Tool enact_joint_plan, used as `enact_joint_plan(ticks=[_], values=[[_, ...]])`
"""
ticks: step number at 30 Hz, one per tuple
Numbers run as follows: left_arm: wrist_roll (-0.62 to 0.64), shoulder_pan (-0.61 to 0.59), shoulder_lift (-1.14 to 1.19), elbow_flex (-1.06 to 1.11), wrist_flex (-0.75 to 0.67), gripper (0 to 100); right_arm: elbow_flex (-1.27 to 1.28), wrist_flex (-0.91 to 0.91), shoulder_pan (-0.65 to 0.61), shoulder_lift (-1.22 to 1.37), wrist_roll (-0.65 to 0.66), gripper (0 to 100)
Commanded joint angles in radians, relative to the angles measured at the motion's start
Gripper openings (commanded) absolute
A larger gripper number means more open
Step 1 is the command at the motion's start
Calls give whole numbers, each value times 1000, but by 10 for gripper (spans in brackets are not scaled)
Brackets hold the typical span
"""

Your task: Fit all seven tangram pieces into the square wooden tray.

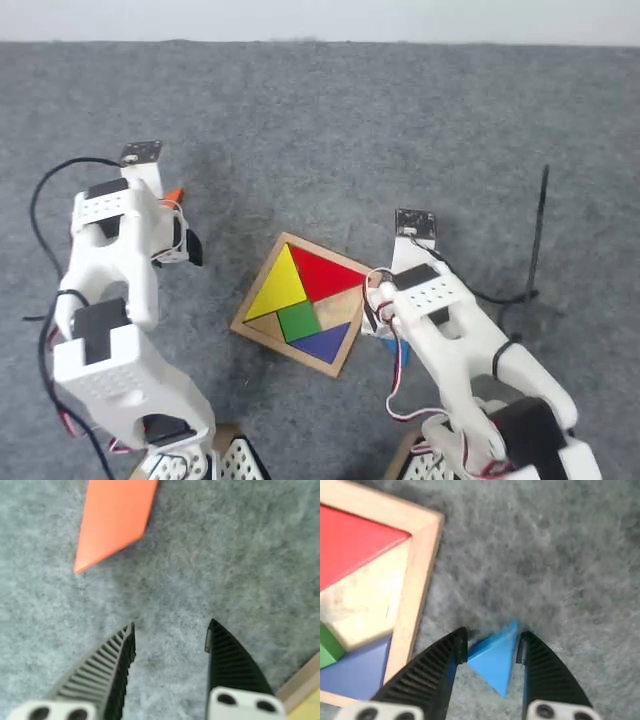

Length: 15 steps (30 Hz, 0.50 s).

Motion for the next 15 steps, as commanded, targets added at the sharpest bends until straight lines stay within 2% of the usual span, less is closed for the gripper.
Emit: enact_joint_plan(ticks=[1,5,10,15], values=[[-11,-3,-18,-7,-11,222,-34,-27,-15,70,-11,170],[-11,-3,-18,-7,-11,222,-34,-19,-16,94,6,180],[-11,-3,-18,-7,-11,222,-34,7,-31,93,48,264],[-11,-3,-18,-7,-11,222,-32,10,-88,102,48,229]])
